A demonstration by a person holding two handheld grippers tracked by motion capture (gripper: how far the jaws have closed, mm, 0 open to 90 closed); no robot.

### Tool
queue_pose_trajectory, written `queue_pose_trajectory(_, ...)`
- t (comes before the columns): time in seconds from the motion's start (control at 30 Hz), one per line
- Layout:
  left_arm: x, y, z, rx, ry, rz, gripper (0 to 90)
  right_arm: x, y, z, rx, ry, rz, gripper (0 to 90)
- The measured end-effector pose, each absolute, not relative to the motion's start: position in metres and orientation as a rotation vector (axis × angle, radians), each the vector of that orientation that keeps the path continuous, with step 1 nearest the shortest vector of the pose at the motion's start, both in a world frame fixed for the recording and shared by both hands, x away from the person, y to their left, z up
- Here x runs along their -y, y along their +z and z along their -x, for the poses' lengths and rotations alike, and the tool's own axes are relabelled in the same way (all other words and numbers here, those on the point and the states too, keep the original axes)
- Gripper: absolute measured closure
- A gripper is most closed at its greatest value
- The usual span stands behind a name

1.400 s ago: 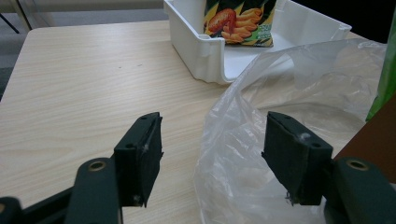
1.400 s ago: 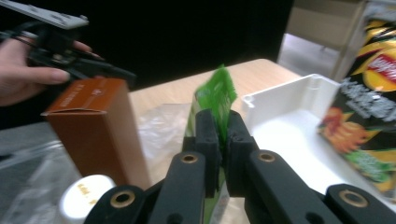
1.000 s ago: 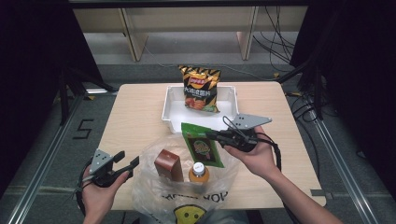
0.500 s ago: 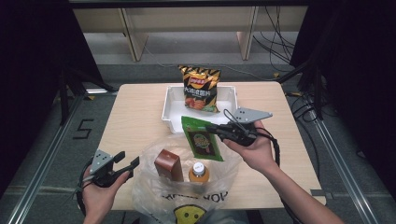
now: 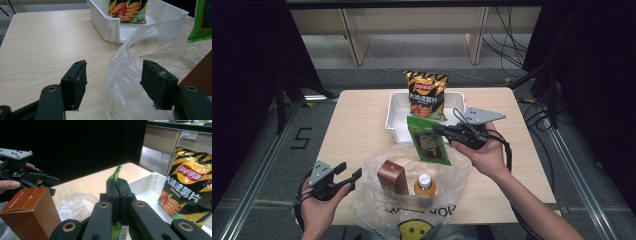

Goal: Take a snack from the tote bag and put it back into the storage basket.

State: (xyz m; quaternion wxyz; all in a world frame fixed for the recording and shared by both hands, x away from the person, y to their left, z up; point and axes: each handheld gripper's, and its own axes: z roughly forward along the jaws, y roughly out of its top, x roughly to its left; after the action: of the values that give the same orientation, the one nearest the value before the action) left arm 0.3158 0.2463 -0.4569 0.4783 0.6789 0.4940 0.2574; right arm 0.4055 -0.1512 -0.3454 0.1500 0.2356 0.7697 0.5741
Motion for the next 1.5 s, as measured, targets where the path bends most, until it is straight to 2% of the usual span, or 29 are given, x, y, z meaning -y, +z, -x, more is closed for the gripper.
queue_pose_trajectory(1.5, -0.247, -0.459, -0.317, -1.206, 0.622, -1.663, 36.8, 0.14, -0.32, -0.453, -2.146, 1.652, -0.702, 90.0)
